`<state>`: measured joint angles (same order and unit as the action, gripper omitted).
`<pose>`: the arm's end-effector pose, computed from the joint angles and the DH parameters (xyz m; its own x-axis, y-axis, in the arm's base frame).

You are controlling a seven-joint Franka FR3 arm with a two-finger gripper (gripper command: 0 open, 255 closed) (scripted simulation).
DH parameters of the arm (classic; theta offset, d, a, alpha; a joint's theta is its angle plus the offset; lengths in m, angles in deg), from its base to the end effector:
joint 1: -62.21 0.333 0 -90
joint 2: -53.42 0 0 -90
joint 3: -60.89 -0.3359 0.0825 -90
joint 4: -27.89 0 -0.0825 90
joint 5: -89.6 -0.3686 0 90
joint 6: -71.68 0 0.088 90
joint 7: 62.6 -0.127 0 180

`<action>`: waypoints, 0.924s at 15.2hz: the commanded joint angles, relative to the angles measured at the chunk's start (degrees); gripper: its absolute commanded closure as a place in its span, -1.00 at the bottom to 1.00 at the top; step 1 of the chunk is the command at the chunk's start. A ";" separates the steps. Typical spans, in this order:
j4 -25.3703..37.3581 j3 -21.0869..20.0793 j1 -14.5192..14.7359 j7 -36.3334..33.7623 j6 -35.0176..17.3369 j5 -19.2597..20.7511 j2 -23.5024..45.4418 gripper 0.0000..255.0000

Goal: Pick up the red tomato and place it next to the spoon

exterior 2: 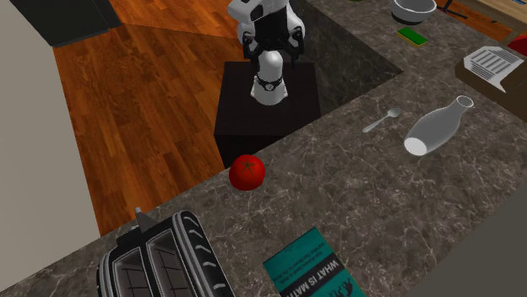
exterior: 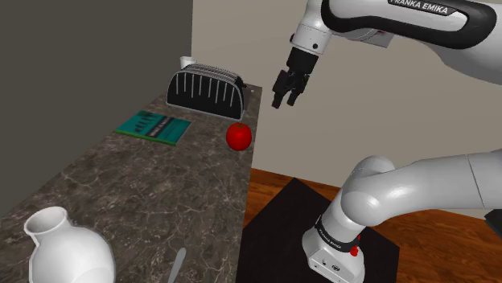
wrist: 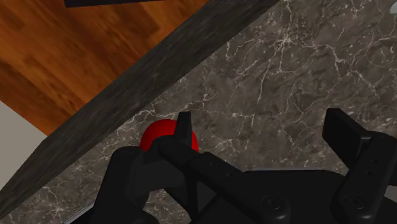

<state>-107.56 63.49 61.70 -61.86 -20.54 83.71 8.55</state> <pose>0.2826 -0.0070 0.5844 0.9990 -0.0331 0.0295 -0.0289 -0.9906 -0.1340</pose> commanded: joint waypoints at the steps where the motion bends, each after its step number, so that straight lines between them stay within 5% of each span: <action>1: 0.00 0.00 0.00 0.00 0.00 0.00 0.00 -1.00; 14: 7.20 1.34 -1.02 4.42 -16.48 5.27 26.89 -1.00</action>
<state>-101.08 64.87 60.68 -57.53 -35.47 88.67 33.02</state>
